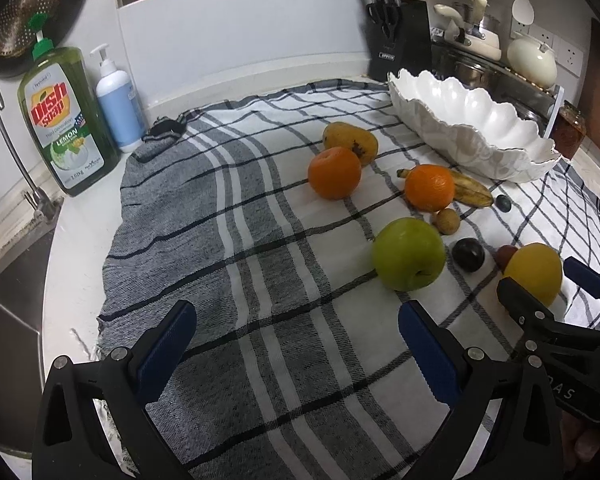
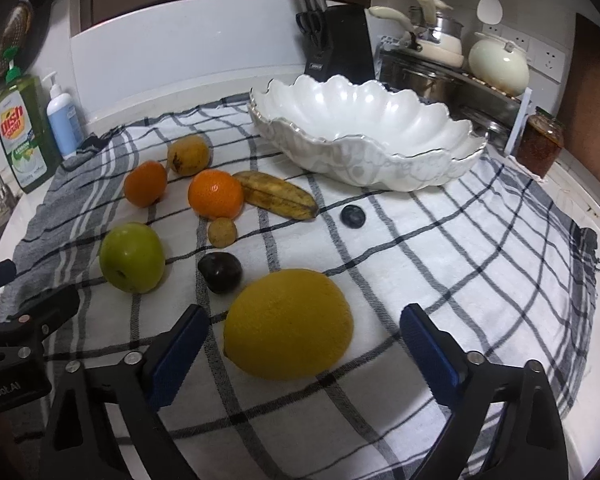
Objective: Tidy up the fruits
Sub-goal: 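Grasp the green apple with the left tool while the right tool grasps the yellow lemon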
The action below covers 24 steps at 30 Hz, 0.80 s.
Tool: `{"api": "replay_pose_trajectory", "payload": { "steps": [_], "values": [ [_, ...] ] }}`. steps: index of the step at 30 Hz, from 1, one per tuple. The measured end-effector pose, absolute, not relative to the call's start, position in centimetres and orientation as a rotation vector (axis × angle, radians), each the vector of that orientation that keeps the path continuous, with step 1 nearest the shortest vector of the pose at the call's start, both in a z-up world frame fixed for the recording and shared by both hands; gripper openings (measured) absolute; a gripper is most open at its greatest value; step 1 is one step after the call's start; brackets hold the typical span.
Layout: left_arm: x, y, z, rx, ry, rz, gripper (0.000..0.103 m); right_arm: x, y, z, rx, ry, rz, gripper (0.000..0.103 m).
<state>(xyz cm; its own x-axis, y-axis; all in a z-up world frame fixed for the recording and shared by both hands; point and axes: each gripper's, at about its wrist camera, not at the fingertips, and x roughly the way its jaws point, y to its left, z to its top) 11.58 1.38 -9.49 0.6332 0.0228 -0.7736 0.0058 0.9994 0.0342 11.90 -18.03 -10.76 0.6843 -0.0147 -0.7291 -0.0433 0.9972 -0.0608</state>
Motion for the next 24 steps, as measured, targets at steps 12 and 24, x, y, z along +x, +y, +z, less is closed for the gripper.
{"api": "replay_pose_trajectory", "payload": {
  "steps": [12, 24],
  "values": [
    [12.4, 1.4, -10.2, 0.032, 0.901, 0.008, 0.103, 12.9, -17.8, -12.3, -0.052, 0.859, 0.059, 0.064],
    [12.7, -0.8, -9.6, 0.049, 0.884, -0.046, 0.103, 12.3, -20.0, -11.0, 0.006, 0.83, 0.018, 0.063]
  ]
}}
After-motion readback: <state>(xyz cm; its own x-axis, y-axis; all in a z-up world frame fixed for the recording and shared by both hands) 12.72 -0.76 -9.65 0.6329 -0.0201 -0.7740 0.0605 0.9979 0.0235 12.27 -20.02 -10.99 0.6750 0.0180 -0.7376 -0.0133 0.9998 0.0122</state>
